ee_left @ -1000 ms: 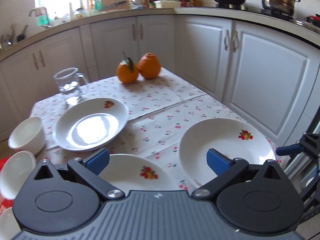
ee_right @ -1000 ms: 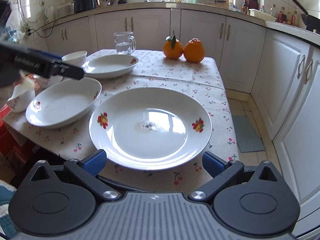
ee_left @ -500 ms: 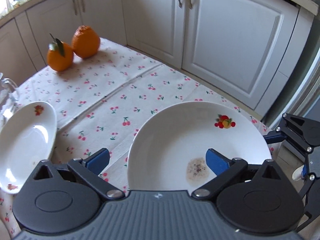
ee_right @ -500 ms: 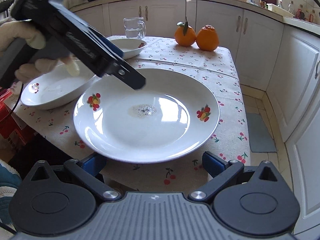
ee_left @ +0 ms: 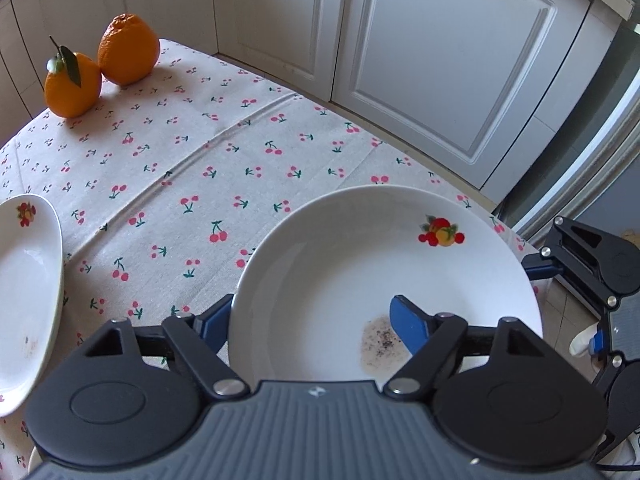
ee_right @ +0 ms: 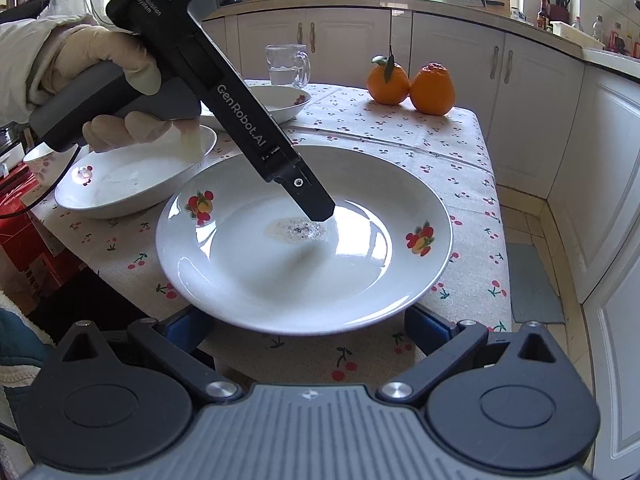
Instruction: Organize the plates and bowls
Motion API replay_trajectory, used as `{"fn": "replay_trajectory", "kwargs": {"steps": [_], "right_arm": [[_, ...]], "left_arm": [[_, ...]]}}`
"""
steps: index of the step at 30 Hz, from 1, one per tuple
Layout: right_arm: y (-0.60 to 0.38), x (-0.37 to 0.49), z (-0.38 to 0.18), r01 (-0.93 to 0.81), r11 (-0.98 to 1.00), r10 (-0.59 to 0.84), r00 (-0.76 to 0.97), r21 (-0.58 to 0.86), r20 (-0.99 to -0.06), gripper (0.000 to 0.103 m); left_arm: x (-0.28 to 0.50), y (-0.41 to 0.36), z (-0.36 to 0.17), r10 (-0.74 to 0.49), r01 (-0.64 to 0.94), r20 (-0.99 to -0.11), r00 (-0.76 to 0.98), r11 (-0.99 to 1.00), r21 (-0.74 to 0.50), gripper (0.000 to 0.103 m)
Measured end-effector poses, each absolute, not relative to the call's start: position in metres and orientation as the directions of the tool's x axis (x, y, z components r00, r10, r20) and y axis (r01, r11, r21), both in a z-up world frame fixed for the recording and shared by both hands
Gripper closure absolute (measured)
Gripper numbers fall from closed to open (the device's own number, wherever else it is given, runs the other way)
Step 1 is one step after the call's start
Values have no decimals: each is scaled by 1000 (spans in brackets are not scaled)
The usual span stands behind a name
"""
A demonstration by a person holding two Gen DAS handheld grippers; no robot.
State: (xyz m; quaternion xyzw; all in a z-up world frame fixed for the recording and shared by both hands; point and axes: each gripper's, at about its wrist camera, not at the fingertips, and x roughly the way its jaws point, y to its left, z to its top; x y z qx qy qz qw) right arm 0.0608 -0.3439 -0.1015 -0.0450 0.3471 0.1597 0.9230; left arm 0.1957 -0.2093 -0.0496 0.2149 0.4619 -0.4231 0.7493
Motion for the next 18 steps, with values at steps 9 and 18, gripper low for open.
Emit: {"fn": "replay_trajectory", "kwargs": {"steps": [9, 18], "right_arm": [[-342, 62, -101, -342, 940, 268, 706, 17, -655, 0], [-342, 59, -101, -337, 941, 266, 713, 16, -649, 1]], "left_arm": [[204, -209, -51, -434, 834, -884, 174, 543, -102, 29], [213, -210, -54, -410, 842, -903, 125, 525, -122, 38]]}}
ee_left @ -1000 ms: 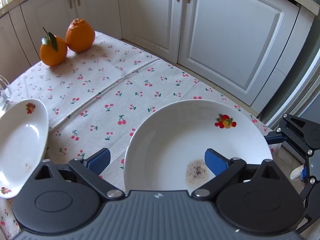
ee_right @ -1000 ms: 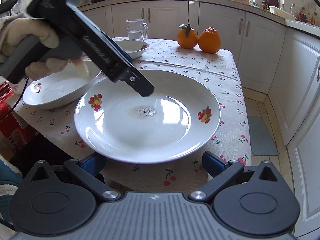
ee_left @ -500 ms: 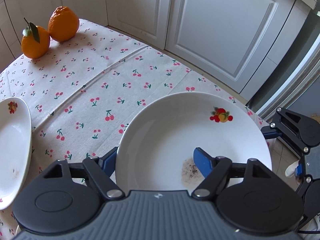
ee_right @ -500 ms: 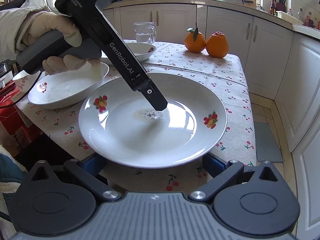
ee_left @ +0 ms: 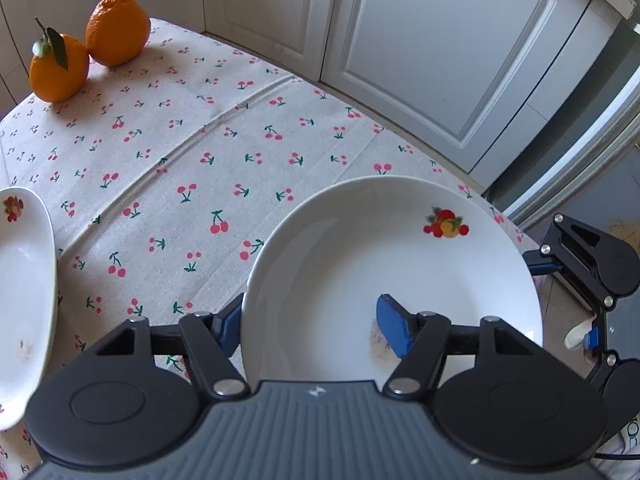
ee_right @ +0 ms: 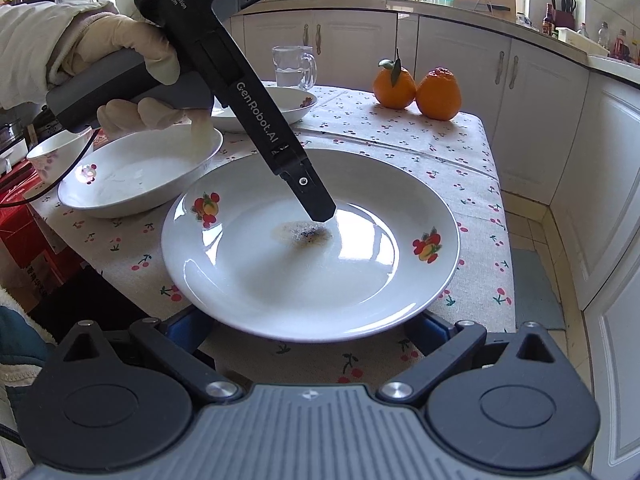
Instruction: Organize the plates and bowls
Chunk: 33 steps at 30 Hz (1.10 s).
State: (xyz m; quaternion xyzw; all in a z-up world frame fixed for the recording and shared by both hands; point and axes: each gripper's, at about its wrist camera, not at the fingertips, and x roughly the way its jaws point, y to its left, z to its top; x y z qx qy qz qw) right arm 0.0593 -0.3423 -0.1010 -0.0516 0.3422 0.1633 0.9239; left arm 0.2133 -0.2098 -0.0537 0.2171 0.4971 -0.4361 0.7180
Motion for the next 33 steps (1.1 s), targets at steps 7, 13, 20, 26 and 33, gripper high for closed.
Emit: {"fn": "replay_trajectory", "kwargs": {"steps": [7, 13, 20, 26, 33], "right_arm": [[-342, 59, -101, -329, 944, 259, 716, 14, -648, 1], [-341, 60, -100, -323, 946, 253, 711, 15, -656, 1], [-341, 67, -99, -323, 946, 246, 696, 13, -674, 1], [-344, 74, -99, -319, 948, 238, 693, 6, -681, 1], [-355, 93, -99, -303, 953, 230, 692, 14, -684, 1]], "left_arm": [[224, -210, -51, -401, 841, -915, 52, 511, -176, 40], [231, -208, -48, -415, 830, -910, 10, 511, -224, 42], [234, -209, -45, -426, 833, -905, 10, 505, -229, 42], [243, -214, -44, -442, 833, -897, 6, 498, -239, 42], [262, -228, -47, -453, 836, -892, 13, 494, -239, 42]]}}
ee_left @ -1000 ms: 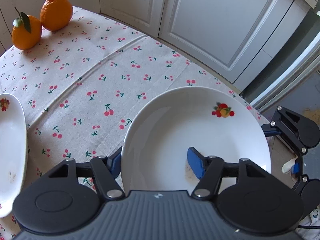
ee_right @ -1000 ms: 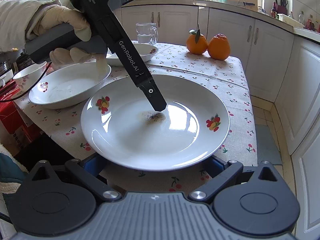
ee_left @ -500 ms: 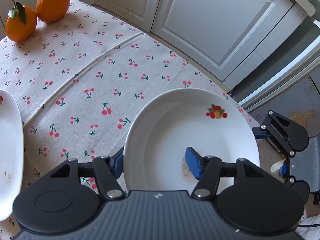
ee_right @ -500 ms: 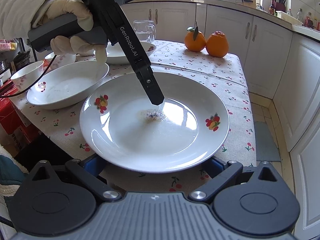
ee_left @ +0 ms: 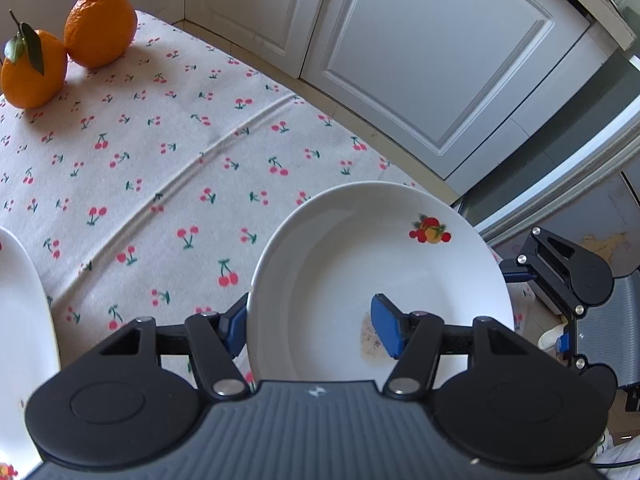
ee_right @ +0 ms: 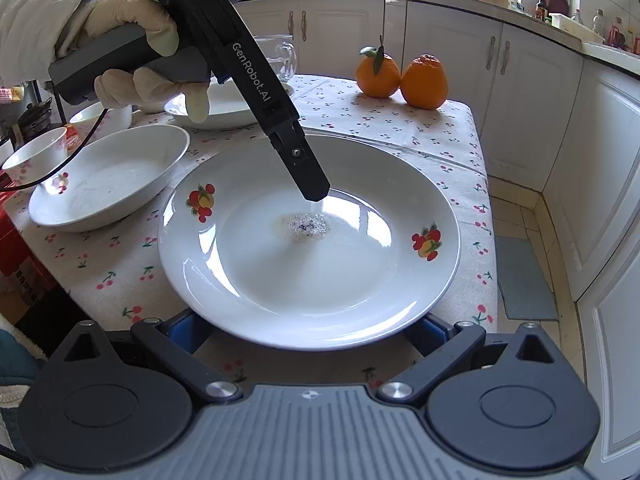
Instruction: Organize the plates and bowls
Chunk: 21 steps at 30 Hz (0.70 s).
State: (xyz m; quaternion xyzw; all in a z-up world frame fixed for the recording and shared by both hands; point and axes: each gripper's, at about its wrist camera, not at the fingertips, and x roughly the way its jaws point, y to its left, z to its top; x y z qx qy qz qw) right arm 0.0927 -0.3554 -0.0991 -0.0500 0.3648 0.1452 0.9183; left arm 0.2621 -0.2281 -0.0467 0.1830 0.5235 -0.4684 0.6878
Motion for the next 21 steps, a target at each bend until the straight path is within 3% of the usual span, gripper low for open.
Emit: {"fn": "replay_trajectory", "kwargs": {"steps": [21], "right_arm": [[-386, 145, -103, -257, 967, 188, 715, -3, -674, 1]], "left_arm": [[309, -260, -53, -473, 830, -878, 74, 518, -209, 42]]}}
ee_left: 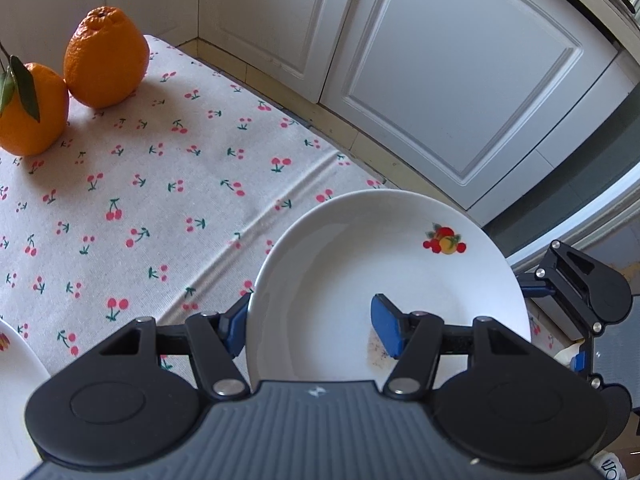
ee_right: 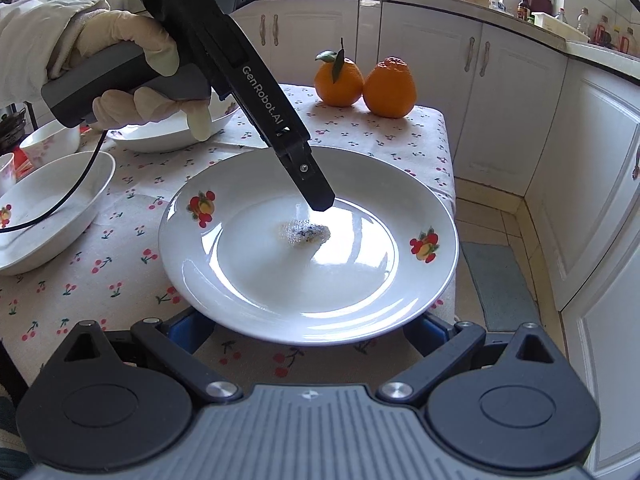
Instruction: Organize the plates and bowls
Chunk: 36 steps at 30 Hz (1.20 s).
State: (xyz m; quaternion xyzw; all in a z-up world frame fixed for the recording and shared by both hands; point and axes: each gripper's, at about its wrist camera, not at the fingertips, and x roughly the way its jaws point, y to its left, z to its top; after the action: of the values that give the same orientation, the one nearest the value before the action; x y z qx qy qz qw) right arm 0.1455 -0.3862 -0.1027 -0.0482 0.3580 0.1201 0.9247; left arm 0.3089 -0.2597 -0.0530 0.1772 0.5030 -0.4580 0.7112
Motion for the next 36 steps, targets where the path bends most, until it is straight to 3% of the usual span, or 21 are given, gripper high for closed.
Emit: {"fn": "replay_trajectory", "kwargs": {"steps": [17, 21, 36], "right_arm": [[-386, 148, -103, -253, 967, 183, 722, -8, -667, 1], [-386, 145, -103, -252, 968, 181, 722, -11, -667, 1], [-376, 95, -72, -215, 976, 165, 771, -8, -615, 0]], "left_arm": [[313, -260, -53, -464, 828, -879, 113, 533, -175, 42], [313, -258, -50, -455, 818, -880, 140, 554, -156, 30], [251, -196, 17, -512, 789, -802, 308, 608, -85, 22]]}}
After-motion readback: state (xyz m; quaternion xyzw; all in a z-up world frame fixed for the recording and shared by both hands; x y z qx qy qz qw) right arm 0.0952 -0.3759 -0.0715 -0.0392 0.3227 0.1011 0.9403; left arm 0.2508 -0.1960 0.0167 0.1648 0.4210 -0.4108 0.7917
